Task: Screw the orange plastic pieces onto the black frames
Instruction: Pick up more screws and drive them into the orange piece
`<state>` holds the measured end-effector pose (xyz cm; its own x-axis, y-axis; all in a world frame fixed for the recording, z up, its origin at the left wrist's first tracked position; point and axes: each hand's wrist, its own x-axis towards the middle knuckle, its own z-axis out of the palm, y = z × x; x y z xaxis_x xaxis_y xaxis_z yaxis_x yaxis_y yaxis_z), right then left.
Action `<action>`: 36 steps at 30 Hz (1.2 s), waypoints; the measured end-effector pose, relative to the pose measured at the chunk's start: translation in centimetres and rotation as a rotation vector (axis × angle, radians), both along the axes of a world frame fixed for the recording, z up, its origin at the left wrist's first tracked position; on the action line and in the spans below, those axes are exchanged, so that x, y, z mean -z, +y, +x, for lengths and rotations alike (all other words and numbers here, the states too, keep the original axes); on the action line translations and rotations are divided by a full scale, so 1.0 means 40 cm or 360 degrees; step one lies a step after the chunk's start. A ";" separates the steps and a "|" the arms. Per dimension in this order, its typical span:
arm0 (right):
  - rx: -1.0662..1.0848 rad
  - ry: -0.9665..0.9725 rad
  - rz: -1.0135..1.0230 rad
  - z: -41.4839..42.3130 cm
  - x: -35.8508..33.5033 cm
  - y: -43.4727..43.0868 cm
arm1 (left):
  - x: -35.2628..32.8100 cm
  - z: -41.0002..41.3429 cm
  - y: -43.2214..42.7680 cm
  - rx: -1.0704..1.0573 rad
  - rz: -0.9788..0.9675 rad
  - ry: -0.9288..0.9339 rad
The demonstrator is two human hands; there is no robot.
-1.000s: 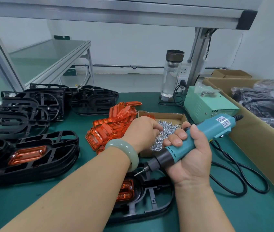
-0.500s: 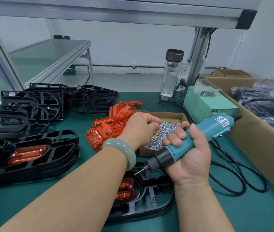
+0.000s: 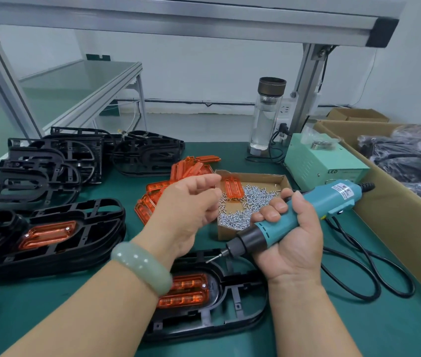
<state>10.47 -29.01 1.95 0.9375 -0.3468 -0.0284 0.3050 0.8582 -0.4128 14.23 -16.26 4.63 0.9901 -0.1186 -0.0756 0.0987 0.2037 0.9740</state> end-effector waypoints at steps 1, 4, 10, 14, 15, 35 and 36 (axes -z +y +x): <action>0.0011 0.0015 0.0016 0.001 0.000 0.003 | 0.004 -0.015 0.020 -0.0025 0.0001 -0.0021; 0.0027 0.0048 0.0058 0.003 0.000 0.011 | 0.022 -0.062 0.082 -0.0106 0.0044 -0.0041; 0.0062 0.0084 0.0036 -0.002 0.001 0.032 | 0.056 -0.140 0.156 -0.0261 -0.0081 0.0009; 0.0096 0.0128 0.0055 -0.005 0.000 0.043 | 0.068 -0.174 0.156 -0.0262 -0.0316 0.0048; 0.0109 0.0142 0.0069 -0.006 0.000 0.045 | 0.073 -0.177 0.154 -0.0258 -0.0353 0.0085; 0.0146 0.0086 0.0081 -0.021 -0.006 0.066 | 0.064 -0.181 0.147 0.0264 -0.0735 0.0743; 0.0144 0.0084 0.0082 -0.022 -0.006 0.066 | 0.065 -0.181 0.147 0.0278 -0.0736 0.0743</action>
<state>9.61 -26.38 2.20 0.8991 -0.4269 -0.0966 0.3614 0.8486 -0.3864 6.98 -10.37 2.03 0.8293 -0.3966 -0.3938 0.5572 0.5318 0.6378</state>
